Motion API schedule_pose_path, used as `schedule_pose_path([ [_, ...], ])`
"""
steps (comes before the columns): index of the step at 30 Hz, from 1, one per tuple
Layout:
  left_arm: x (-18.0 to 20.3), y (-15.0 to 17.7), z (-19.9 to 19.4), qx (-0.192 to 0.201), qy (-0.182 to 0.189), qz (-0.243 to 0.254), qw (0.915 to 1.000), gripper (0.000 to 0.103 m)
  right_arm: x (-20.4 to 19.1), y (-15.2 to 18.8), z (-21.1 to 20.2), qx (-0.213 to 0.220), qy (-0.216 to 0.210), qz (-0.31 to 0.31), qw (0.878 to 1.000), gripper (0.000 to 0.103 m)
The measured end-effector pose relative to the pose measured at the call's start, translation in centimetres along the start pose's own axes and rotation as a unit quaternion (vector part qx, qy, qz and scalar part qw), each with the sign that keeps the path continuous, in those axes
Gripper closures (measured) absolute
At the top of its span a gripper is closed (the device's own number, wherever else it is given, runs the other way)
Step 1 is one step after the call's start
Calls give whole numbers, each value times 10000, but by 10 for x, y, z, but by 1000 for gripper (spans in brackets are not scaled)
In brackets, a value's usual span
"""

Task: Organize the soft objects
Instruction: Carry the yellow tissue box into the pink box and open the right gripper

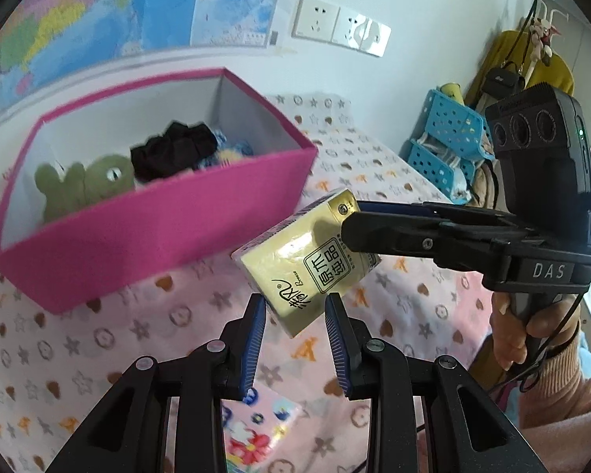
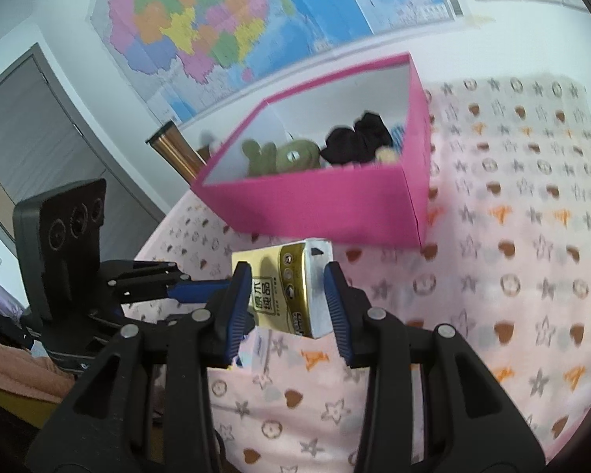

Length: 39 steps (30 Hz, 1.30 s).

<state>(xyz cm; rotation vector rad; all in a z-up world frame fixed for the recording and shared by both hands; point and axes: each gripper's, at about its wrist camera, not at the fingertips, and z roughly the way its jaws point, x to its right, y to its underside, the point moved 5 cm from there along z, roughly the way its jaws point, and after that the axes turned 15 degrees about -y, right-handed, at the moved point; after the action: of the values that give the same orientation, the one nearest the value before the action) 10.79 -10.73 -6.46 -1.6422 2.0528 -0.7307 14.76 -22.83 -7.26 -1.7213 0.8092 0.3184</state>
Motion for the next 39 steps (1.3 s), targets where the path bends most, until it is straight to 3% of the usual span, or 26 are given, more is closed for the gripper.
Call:
schedule_pose_path([
  [18, -30, -75, -11, 505, -373, 78, 9980, 73, -3, -87, 9, 461, 62, -446, 9979, 62],
  [27, -46, -97, 9, 327, -393, -88, 9987, 73, 17, -109, 25, 446, 147, -309, 9984, 62],
  [39, -60, -98, 49, -113, -559, -173, 9982, 73, 53, -99, 53, 69, 263, 157, 9995, 61],
])
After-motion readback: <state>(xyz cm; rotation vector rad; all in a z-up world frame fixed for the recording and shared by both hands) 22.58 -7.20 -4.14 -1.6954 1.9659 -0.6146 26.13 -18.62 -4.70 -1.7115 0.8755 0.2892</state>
